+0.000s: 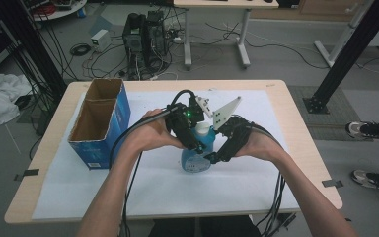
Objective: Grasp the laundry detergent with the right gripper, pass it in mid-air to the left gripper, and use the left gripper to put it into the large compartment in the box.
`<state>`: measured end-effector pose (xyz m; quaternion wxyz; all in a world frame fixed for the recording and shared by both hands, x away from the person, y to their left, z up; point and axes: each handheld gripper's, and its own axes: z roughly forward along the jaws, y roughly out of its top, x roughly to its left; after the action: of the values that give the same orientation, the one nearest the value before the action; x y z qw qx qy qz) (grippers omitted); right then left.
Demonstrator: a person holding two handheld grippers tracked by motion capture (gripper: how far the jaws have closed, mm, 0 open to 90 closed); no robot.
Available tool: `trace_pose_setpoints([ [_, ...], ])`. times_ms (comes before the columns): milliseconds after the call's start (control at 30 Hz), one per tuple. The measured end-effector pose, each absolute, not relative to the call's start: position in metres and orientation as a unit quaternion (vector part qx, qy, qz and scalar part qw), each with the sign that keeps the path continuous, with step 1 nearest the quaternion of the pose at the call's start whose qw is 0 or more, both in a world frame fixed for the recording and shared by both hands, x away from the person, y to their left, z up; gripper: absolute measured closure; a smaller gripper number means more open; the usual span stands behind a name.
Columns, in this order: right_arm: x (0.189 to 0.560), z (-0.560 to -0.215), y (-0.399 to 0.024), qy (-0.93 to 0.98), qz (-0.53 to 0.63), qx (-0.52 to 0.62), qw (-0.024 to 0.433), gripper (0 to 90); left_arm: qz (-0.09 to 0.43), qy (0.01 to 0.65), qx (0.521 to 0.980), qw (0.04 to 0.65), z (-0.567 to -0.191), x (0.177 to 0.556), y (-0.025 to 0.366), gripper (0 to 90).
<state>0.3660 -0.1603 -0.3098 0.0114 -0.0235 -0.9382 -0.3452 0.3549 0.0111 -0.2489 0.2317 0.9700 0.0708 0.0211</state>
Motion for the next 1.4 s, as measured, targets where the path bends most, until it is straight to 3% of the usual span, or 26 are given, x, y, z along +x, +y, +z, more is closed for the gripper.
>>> trace_pose_setpoints([
  [767,0.376,-0.304,-0.211,-0.956,-0.280,-0.085,-0.034,22.3,0.038,0.103,0.970,0.219,-0.223,0.360,0.035,38.0],
  [833,0.376,-0.306,-0.216,-0.954,-0.281,-0.098,-0.042,21.4,0.040,0.123,0.966,0.226,-0.219,0.359,0.038,38.0],
  [933,0.376,-0.307,-0.224,-0.958,-0.256,-0.113,-0.059,13.0,0.047,0.131,0.966,0.218,-0.209,0.362,0.045,38.0],
  [1400,0.380,-0.311,-0.258,-0.963,-0.195,-0.169,-0.074,12.9,0.087,0.243,0.939,0.226,-0.149,0.373,0.091,38.0],
])
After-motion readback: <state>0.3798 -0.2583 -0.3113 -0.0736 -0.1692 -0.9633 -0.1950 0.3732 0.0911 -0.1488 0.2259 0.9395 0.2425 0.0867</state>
